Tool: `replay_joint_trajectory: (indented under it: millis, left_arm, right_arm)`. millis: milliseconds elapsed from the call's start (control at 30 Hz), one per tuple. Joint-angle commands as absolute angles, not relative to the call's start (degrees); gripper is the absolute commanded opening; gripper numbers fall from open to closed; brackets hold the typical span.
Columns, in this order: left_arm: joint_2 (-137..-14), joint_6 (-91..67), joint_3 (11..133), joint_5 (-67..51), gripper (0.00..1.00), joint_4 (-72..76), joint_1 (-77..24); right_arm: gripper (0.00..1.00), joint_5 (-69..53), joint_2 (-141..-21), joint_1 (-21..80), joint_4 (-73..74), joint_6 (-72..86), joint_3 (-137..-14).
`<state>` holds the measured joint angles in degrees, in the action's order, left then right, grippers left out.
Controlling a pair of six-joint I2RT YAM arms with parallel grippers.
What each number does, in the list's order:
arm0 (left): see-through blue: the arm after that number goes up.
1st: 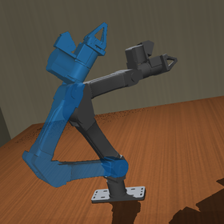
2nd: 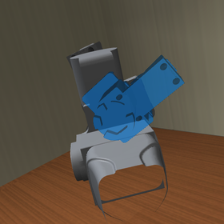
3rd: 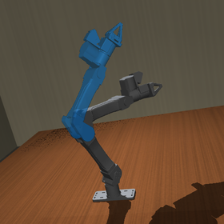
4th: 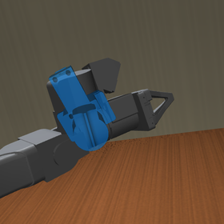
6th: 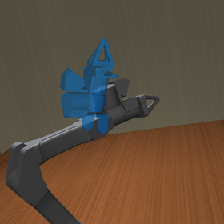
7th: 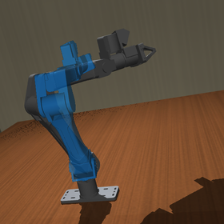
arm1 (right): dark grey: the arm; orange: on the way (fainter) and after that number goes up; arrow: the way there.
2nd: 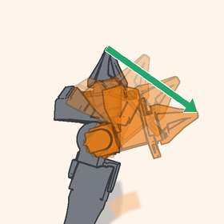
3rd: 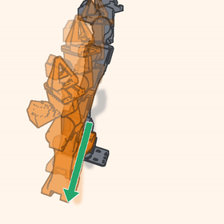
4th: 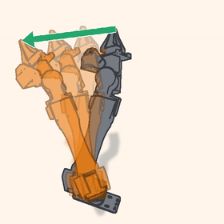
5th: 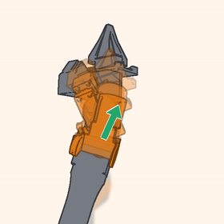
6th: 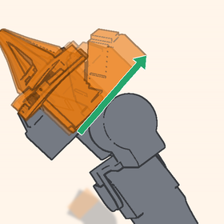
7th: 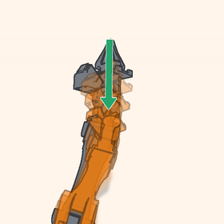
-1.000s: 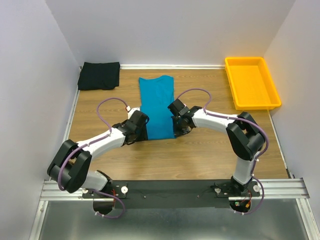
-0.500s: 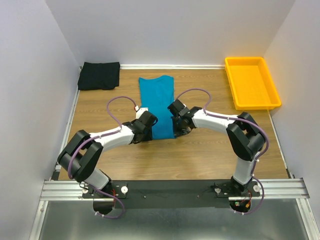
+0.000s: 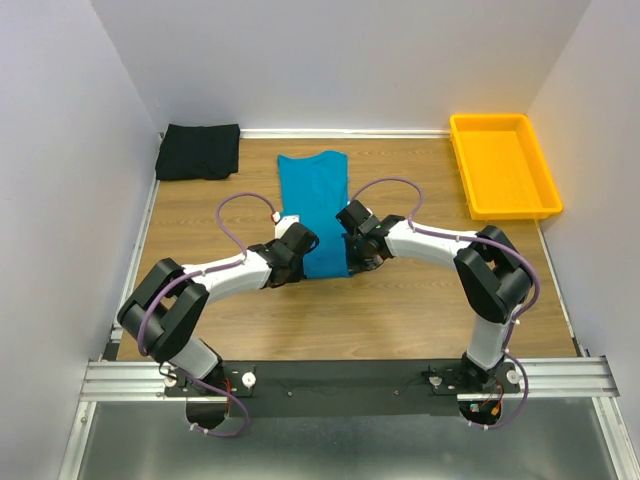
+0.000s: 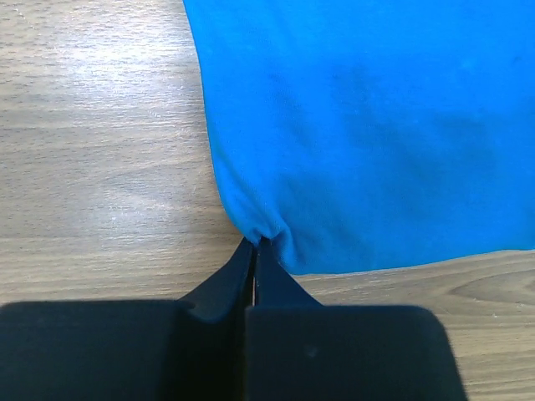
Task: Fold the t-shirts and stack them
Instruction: Fold the tshirt
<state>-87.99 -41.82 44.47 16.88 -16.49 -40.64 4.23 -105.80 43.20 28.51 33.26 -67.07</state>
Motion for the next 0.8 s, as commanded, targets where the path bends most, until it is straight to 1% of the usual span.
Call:
replay_joint_trajectory:
  millis: [0, 100, 233, 333, 367, 400, 467, 500, 533, 567, 633, 667, 733, 767]
  left_arm:
    - [-90.44, -42.28, 42.80, 15.47, 0.00, -21.09, -40.96]
    - [-89.56, -42.19, 42.89, 14.77, 0.00, -22.58, -40.96]
    - [-85.62, -42.19, 42.89, 12.66, 0.00, -28.64, -42.01]
    - [-80.78, -42.10, 42.98, 7.66, 0.00, -35.14, -45.43]
    - [-78.25, -42.19, 43.15, 4.86, 0.00, -36.98, -46.57]
    - [-76.74, -42.54, 43.33, 3.70, 0.00, -40.83, -49.45]
    - [-72.36, -43.50, 44.20, 0.89, 0.00, -44.80, -52.11]
    - [-70.94, -44.55, 44.64, 0.27, 0.00, -48.65, -53.16]
    - [-69.80, -45.00, 45.61, -3.39, 0.00, -50.17, -54.57]
    - [-67.52, -45.35, 46.14, -4.82, 0.00, -51.49, -55.01]
    - [-65.14, -45.79, 47.19, -8.60, 0.00, -52.82, -55.02]
    - [-63.39, -46.31, 48.59, -10.18, 0.00, -53.34, -55.11]
    - [-63.02, -45.18, 50.27, -10.02, 0.00, -53.96, -54.50]
    - [-63.80, -44.13, 51.14, -9.50, 0.00, -54.40, -52.75]
  right_arm:
    - [0.01, 6.68, -108.90, 44.03, 33.49, 31.29, -63.81]
    - [0.01, 6.24, -107.85, 44.03, 33.75, 31.03, -63.37]
    - [0.01, 1.86, -103.63, 44.03, 36.38, 30.41, -60.65]
    - [0.00, -2.80, -99.59, 44.30, 41.91, 29.62, -58.28]
    - [0.00, -3.86, -98.45, 44.38, 46.10, 29.10, -57.84]
    - [0.00, -4.22, -95.13, 44.56, 48.32, 29.00, -57.22]
    - [0.01, -5.79, -91.25, 44.65, 54.19, 29.00, -56.69]
    - [0.00, -6.50, -89.75, 44.56, 56.23, 28.66, -56.86]
    - [0.00, -7.72, -87.39, 44.56, 58.43, 28.39, -58.08]
    - [0.00, -7.91, -86.58, 44.65, 62.97, 27.87, -58.79]
    - [0.01, -6.17, -85.61, 44.56, 67.22, 28.12, -61.07]
    - [0.01, -1.63, -85.08, 44.56, 70.11, 28.56, -64.22]
    - [0.01, 2.17, -85.43, 44.21, 71.54, 28.21, -67.66]
    - [0.01, 4.46, -87.17, 43.69, 72.41, 27.95, -72.03]
